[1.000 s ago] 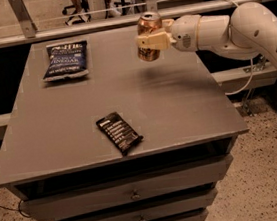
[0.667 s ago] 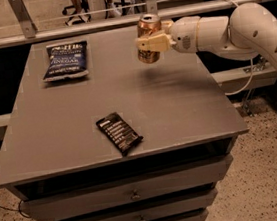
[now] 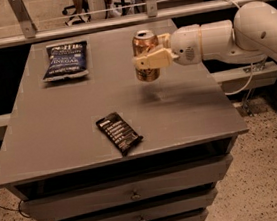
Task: Move orange can near rxbar chocolate
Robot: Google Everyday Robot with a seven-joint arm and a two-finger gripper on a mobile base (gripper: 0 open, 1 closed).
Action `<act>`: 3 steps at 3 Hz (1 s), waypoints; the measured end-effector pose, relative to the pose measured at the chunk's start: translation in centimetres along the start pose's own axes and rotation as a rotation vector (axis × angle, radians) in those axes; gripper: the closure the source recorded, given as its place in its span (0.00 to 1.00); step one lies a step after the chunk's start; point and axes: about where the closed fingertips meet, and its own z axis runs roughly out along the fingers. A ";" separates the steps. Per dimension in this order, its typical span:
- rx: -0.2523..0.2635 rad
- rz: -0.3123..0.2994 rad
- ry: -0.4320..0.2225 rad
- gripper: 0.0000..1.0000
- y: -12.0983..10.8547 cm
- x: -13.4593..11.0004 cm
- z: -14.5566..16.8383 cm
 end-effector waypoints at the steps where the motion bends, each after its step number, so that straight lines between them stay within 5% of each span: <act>1: -0.056 0.034 -0.002 1.00 3.9 1.3 -0.6; 3: -0.166 0.089 -0.035 1.00 9.0 4.9 -0.4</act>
Offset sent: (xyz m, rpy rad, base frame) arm -0.1072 0.0171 -0.0526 0.1172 0.1378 0.1317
